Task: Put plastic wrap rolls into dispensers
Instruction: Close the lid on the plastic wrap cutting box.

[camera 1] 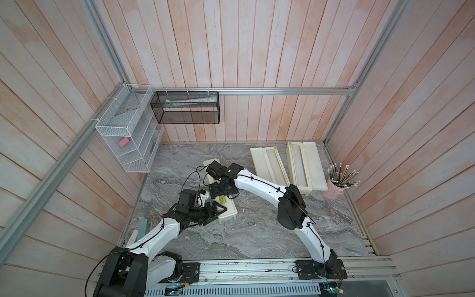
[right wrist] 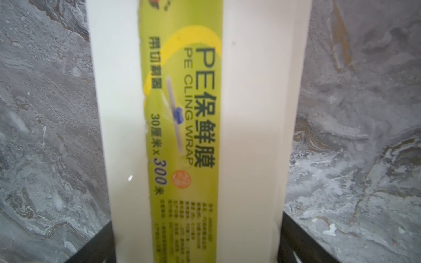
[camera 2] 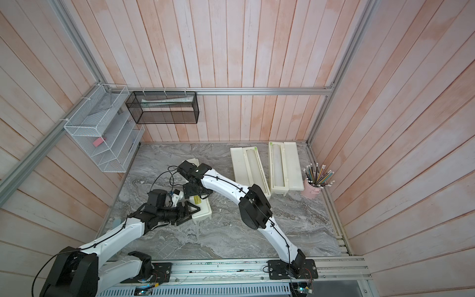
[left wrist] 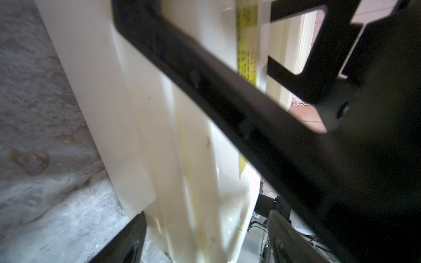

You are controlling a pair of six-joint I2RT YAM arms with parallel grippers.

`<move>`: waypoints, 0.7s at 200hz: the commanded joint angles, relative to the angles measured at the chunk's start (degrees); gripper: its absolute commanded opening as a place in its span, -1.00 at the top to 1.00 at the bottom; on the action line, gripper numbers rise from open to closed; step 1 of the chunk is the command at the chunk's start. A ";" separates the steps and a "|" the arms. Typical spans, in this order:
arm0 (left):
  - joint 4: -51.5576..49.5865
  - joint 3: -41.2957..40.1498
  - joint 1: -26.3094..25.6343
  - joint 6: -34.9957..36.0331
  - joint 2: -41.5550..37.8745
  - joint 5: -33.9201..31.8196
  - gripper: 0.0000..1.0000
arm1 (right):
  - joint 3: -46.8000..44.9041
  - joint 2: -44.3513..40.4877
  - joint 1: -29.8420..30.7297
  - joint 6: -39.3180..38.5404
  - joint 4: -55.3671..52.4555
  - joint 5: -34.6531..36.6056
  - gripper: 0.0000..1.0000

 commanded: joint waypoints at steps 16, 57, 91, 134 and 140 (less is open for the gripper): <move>0.82 2.06 -0.23 0.88 -1.13 0.93 -0.78 | -0.40 -3.40 0.22 0.25 1.35 -2.66 -0.79; 0.88 2.01 -0.23 0.80 -1.51 0.87 -0.79 | -1.30 -3.51 0.12 -0.19 1.20 -2.95 -0.79; 1.24 2.12 -0.21 0.79 -0.92 0.94 -0.79 | -1.36 -2.56 0.32 -0.36 0.53 -1.19 -0.78; 2.35 1.02 -0.23 0.84 0.45 0.78 -0.77 | 0.42 -1.15 0.48 -0.85 -2.00 2.29 -0.78; 2.62 0.90 -0.23 0.71 0.57 0.91 -0.77 | 0.68 -0.76 0.62 -0.89 -2.34 2.59 -0.78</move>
